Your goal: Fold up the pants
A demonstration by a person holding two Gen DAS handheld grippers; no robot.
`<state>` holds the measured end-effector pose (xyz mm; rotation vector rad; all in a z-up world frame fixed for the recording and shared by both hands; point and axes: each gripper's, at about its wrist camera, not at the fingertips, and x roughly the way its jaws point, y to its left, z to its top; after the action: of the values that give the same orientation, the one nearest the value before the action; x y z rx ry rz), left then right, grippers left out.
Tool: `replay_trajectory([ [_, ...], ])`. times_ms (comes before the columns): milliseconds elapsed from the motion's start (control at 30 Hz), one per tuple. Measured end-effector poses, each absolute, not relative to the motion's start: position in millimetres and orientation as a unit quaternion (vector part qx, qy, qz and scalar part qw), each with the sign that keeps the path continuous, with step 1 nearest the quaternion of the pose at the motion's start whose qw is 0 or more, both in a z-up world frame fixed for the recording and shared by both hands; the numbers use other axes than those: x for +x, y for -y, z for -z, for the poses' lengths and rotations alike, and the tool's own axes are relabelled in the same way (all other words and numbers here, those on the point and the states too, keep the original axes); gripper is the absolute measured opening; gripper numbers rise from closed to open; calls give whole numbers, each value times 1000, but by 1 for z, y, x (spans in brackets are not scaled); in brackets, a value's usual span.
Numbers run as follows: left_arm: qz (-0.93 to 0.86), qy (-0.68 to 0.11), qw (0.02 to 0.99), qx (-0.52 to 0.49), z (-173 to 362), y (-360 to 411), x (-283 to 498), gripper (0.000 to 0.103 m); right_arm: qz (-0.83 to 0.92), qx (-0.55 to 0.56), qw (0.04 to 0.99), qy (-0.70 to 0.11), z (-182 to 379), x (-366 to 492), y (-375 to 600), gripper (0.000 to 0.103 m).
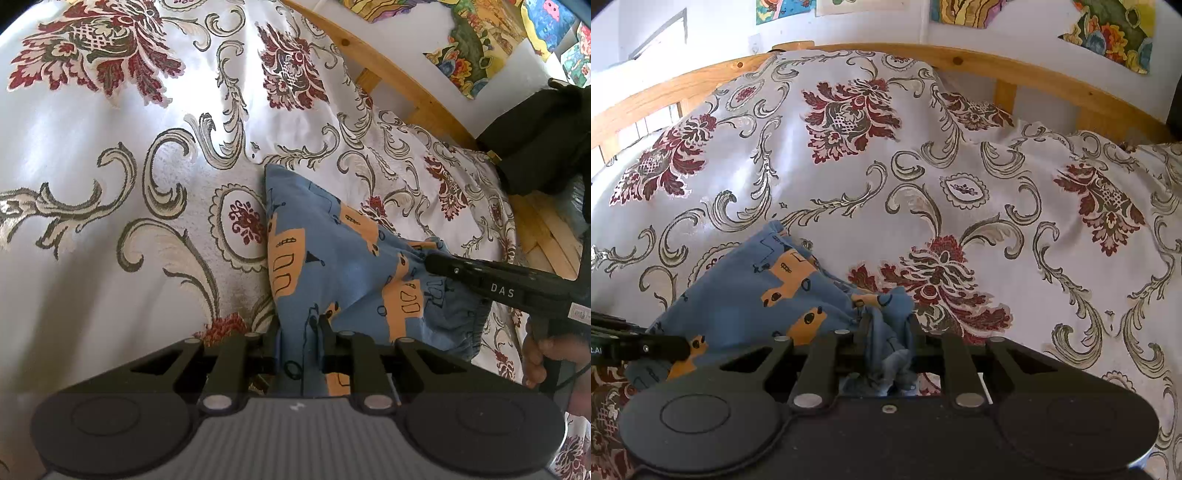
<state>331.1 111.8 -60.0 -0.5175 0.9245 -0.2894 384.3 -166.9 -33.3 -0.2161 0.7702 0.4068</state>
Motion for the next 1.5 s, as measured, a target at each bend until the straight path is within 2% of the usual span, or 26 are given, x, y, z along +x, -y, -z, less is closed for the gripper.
replay_trajectory([
  [167,136,-446,850,-247,60,-112,332,23,-191,-111,904,-366,34,381,166,25],
  [233,136,-447,850,-244,59,-112,333,24,-187,-109,907,-362,35,379,166,30],
  [300,133,-448,852,-238,57,-112,332,29,-182,-104,911,-356,34,376,169,32],
  [467,124,-441,861,-219,46,-109,330,35,-172,-99,919,-340,27,365,177,46],
  [533,117,-436,868,-207,41,-108,328,43,-172,-97,923,-329,22,357,181,55],
  [600,109,-427,876,-195,35,-107,325,58,-173,-98,928,-316,17,349,183,60],
  [667,104,-417,883,-187,28,-107,323,65,-173,-99,931,-307,12,341,185,65],
  [800,87,-397,899,-165,14,-104,317,87,-159,-95,943,-277,3,321,189,83],
  [900,71,-376,913,-141,1,-100,309,99,-154,-84,951,-256,-5,303,191,95],
  [1067,45,-347,930,-114,-17,-93,289,102,-145,-72,958,-235,-14,269,194,102],
  [1500,41,-321,945,-38,-40,-75,196,103,-96,-35,972,-210,-16,161,205,102],
])
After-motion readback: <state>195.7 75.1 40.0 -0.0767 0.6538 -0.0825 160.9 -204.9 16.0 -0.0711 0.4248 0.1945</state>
